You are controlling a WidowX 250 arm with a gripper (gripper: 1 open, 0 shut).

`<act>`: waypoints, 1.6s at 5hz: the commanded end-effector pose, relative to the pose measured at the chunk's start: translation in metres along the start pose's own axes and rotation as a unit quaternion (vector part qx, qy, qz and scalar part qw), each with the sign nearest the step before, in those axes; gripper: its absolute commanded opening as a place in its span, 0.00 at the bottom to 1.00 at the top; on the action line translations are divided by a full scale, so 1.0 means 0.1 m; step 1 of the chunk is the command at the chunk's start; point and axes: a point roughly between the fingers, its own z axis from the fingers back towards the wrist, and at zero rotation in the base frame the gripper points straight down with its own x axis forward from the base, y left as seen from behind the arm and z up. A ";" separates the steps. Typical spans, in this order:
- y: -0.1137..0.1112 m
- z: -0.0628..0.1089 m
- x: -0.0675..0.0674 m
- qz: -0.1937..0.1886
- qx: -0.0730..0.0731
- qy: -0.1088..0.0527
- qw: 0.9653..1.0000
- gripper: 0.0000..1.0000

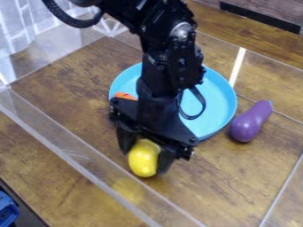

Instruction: Remove the carrot from the blue tray and put it on the table

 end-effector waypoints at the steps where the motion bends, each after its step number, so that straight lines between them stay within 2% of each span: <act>1: 0.10 0.23 0.05 0.001 -0.007 -0.031 0.999 0.00; 2: 0.32 0.47 0.10 0.013 0.000 -0.047 0.999 0.00; 3: 0.75 0.65 0.30 0.064 0.019 -0.059 0.996 0.00; 4: 1.03 0.66 0.38 0.090 0.030 -0.059 0.994 1.00; 5: 0.92 0.51 0.40 0.090 0.038 -0.057 0.994 1.00; 6: 0.77 0.37 0.44 0.081 0.036 -0.062 0.994 1.00; 8: 0.38 -0.02 0.34 0.028 0.021 -0.065 0.997 1.00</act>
